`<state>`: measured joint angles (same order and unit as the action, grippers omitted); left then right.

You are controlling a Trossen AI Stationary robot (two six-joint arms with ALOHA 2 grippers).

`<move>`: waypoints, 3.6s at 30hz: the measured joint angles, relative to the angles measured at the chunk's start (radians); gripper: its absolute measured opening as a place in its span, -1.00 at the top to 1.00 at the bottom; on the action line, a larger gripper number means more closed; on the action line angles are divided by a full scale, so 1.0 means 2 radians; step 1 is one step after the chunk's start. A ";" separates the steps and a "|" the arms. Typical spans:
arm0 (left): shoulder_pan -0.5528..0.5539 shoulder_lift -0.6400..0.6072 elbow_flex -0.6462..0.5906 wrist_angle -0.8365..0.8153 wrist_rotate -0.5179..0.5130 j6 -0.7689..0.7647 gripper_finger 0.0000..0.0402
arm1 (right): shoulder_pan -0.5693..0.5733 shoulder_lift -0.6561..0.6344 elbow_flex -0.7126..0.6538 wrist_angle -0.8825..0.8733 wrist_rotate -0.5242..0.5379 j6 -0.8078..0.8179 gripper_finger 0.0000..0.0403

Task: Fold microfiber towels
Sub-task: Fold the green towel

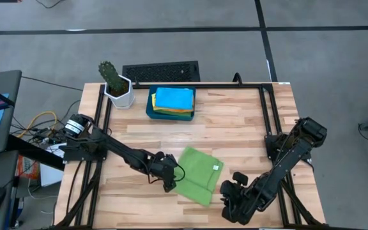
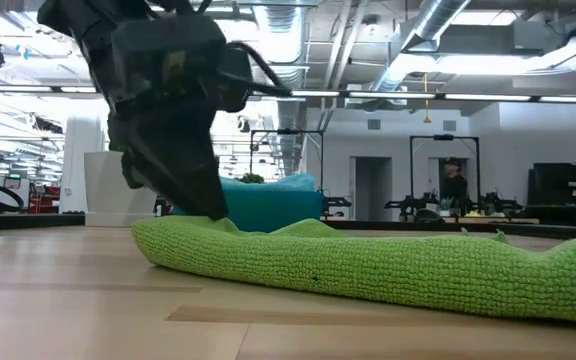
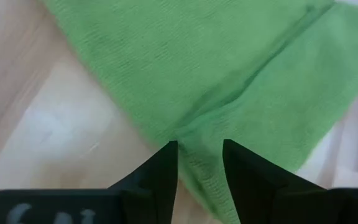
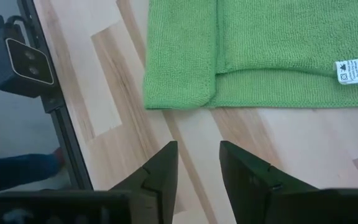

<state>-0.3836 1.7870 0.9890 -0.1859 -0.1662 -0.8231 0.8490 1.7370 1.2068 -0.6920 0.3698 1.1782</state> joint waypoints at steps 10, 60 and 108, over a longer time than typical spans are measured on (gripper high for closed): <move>0.000 0.010 0.001 0.014 0.010 0.009 0.85 | 0.000 0.000 0.000 0.000 0.000 0.000 0.30; 0.038 0.049 0.052 -0.065 -0.109 -0.016 1.00 | -0.014 0.000 0.000 0.006 0.018 -0.018 0.34; 0.097 0.086 0.052 0.013 -0.108 0.022 1.00 | -0.181 0.131 0.003 0.075 -0.038 -0.179 0.34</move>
<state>-0.1903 1.9583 1.0925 -0.1597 -0.3817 -0.7784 0.4868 1.9981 1.2124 -0.5426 0.2942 0.8206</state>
